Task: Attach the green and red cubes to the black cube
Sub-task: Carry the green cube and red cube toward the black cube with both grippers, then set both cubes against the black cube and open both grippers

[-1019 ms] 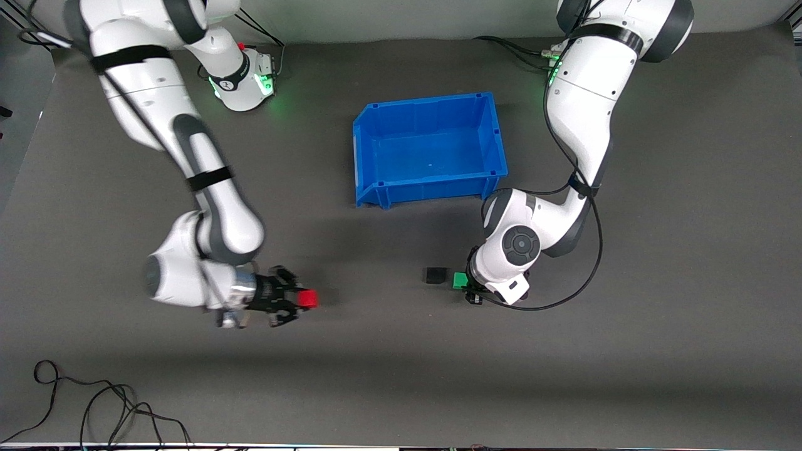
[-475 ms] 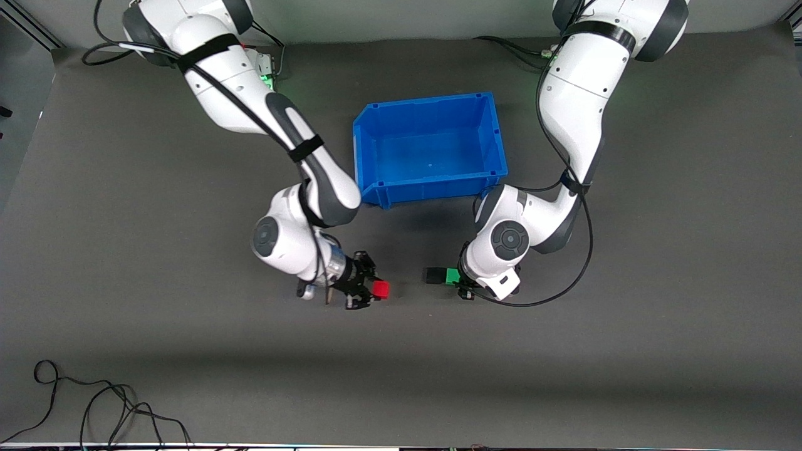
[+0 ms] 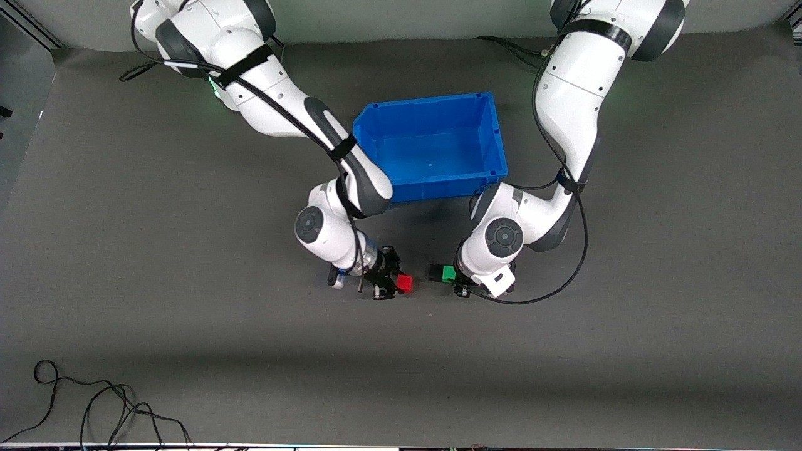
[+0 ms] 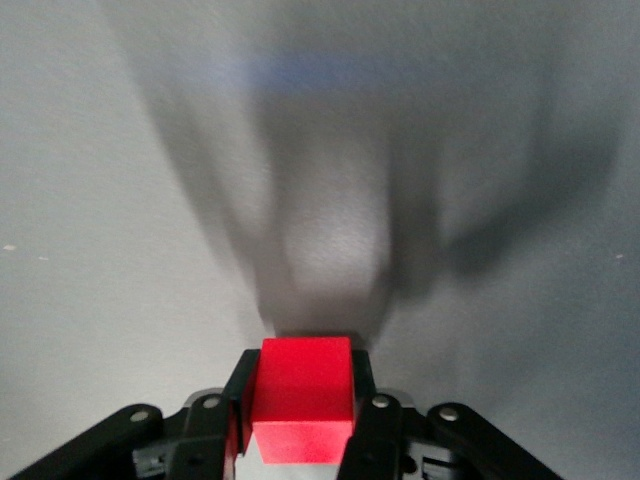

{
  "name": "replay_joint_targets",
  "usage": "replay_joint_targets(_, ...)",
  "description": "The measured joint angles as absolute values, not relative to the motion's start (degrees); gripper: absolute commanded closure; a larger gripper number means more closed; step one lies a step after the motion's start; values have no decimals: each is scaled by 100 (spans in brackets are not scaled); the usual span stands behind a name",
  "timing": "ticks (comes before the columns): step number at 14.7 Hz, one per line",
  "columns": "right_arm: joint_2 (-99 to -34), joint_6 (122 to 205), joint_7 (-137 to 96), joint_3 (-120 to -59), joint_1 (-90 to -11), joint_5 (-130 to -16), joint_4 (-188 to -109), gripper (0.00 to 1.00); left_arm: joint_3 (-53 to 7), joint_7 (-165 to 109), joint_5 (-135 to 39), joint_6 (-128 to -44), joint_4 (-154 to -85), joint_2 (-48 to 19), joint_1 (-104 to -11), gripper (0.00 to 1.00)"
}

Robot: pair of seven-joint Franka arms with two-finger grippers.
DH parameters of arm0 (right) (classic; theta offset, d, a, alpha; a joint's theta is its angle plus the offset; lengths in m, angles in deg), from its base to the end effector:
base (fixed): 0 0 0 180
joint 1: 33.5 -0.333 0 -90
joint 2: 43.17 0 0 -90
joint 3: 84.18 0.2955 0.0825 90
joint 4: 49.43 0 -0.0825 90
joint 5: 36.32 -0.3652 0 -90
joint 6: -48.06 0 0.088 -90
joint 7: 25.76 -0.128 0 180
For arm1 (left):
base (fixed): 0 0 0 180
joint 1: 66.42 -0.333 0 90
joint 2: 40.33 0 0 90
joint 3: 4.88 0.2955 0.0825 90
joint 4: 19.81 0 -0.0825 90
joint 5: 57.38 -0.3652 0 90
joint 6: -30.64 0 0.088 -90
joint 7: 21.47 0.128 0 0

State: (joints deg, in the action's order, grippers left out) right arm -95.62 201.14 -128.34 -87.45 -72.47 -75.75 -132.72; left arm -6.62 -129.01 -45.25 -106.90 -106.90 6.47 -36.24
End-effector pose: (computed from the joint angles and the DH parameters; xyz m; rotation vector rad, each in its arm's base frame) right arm 0.5861 0.4144 0.1458 -1.7861 2.0524 0.3165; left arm 0.5836 -0.3656 0.1599 2.2258 2.0366 -0.2076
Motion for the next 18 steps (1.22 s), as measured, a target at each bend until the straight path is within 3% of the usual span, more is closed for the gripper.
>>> replay_joint_targets(8,-9660,20113,-12839,-8743,-7433,-7575,-13086,96,-658,-13060,-4525,-10723,-10686,647,-3620,99)
replay_joint_targets(9,-9668,20113,-12839,-8743,-7463,-7575,-13078,89,-658,-13079,-4525,-10724,-10684,647,-3620,99)
replay_joint_targets(11,-9684,20113,-12839,-8743,-7504,-7575,-13061,50,-658,-13104,-4525,-10726,-10680,647,-3620,99)
replay_joint_targets(13,-9699,20113,-12839,-8744,-7509,-7575,-13042,1,-658,-13119,-4525,-10730,-10675,647,-3620,99)
replay_joint_targets(14,-9703,20113,-12839,-8746,-7509,-7575,-13039,0,-658,-13122,-4525,-10731,-10674,647,-3620,98)
replay_joint_targets(15,-9706,20113,-12838,-8750,-7509,-7575,-13034,0,-657,-13122,-4525,-10731,-10674,647,-3620,92)
replay_joint_targets(16,-9707,20114,-12838,-8756,-7509,-7575,-13023,0,-656,-13122,-4527,-10731,-10674,647,-3620,72)
replay_joint_targets(17,-9707,20115,-12837,-8767,-7507,-7575,-12994,0,-655,-13122,-4531,-10731,-10674,647,-3620,48)
replay_joint_targets(18,-9706,20115,-12836,-8784,-7504,-7575,-12939,0,-654,-13121,-4542,-10731,-10674,647,-3619,1)
